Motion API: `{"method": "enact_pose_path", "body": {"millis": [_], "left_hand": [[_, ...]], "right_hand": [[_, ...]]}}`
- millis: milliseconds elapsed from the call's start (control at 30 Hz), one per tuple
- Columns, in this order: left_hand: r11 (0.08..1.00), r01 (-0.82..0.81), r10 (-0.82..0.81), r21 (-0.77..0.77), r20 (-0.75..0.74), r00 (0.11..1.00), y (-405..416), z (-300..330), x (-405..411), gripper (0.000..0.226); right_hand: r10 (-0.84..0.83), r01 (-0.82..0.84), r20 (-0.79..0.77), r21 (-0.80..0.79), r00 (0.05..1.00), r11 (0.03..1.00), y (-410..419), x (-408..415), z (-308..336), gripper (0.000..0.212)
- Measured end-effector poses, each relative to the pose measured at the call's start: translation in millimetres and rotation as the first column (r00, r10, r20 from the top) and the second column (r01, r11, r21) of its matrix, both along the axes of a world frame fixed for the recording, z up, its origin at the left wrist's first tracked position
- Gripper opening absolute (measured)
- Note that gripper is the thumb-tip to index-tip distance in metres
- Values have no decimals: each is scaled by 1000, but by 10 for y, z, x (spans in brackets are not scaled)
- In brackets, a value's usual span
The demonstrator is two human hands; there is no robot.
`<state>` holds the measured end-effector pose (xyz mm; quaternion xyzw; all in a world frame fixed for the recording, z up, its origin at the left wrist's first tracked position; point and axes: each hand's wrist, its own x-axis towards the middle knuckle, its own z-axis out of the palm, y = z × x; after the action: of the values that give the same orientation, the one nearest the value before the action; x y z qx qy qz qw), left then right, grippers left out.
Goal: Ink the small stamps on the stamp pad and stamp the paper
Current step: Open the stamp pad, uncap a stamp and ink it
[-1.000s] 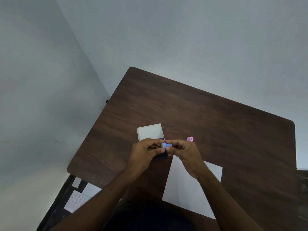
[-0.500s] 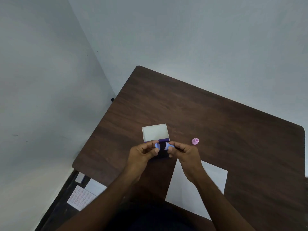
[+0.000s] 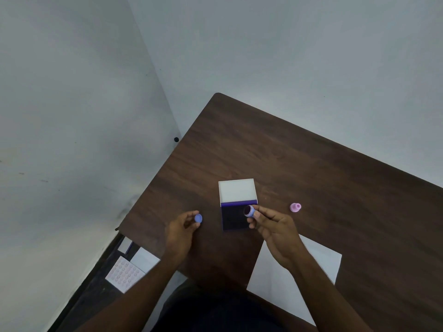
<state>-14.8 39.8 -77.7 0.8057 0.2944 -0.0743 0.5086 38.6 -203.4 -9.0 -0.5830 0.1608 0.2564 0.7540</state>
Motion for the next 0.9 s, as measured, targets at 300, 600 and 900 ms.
{"method": "enact_pose_path", "body": {"millis": [300, 600, 900], "left_hand": [[967, 118, -115, 226, -26, 993, -3, -26, 18, 38], [935, 352, -345, 42, 331, 878, -567, 926, 200, 41], [934, 349, -345, 77, 446, 825, -936, 1200, 287, 51]], "right_hand": [[-21, 76, -156, 354, 988, 932, -124, -69, 126, 33], [-3, 73, -129, 542, 992, 837, -98, -57, 159, 42], [-62, 164, -188, 597, 980, 786, -46, -83, 176, 41]]}}
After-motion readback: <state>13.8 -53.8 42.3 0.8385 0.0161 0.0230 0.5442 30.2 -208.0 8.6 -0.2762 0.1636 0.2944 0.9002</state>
